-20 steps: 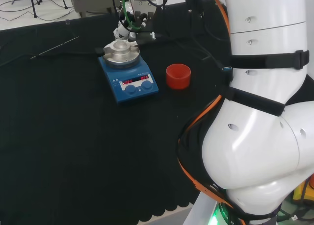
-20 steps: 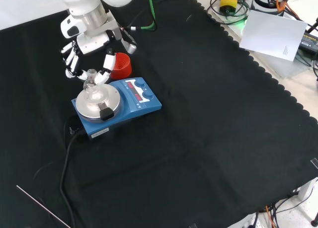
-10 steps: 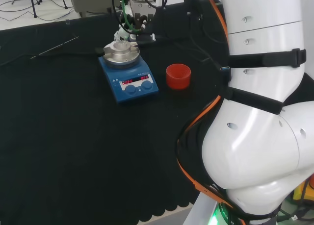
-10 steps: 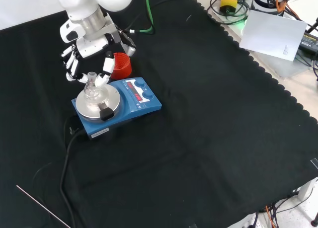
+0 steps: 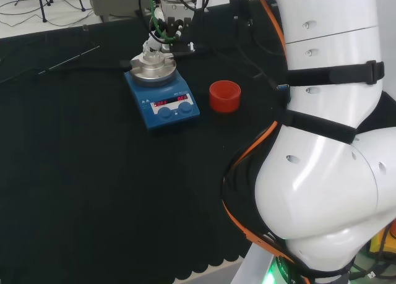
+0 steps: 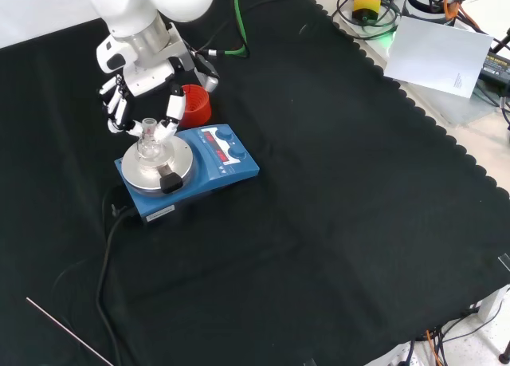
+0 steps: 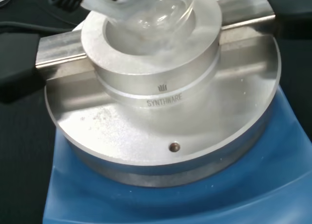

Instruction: Place the round-bottom flask on the heater.

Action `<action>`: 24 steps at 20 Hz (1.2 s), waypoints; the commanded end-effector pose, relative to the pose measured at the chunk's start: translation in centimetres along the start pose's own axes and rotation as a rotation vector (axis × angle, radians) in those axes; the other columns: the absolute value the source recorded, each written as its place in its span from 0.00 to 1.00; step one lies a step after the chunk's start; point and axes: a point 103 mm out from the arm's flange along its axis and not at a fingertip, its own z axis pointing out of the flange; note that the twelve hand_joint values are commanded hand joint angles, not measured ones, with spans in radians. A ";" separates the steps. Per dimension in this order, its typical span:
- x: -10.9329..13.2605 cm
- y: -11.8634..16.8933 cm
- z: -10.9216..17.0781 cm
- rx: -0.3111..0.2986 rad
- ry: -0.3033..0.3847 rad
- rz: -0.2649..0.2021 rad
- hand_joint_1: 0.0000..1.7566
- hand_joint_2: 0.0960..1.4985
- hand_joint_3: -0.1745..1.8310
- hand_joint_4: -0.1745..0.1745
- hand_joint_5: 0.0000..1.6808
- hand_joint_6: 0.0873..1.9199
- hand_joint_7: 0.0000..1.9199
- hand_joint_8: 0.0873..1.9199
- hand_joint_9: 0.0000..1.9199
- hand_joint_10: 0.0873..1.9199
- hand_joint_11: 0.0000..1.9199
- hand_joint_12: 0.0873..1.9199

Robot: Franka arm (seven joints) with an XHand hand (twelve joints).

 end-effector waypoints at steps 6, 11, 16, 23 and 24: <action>-0.7 0.1 -0.1 0.034 -0.025 0.007 0.56 0.50 0.47 1.00 0.54 0.68 0.28 0.25 0.36 0.23 0.08 0.69; -0.8 0.3 0.1 0.083 -0.021 0.014 0.56 0.50 0.48 1.00 0.54 0.68 0.28 0.25 0.35 0.23 0.08 0.69; -0.9 0.5 0.3 0.153 -0.014 0.011 0.57 0.59 0.31 1.00 0.56 0.57 0.22 0.27 0.29 0.27 0.02 0.73; -0.8 0.5 0.1 0.160 -0.013 0.000 0.46 0.41 0.44 0.49 0.51 0.43 0.18 0.29 0.24 0.30 0.00 0.71; -0.8 0.5 0.1 0.158 -0.009 -0.005 0.44 0.40 0.44 0.48 0.48 0.42 0.17 0.29 0.24 0.30 0.00 0.70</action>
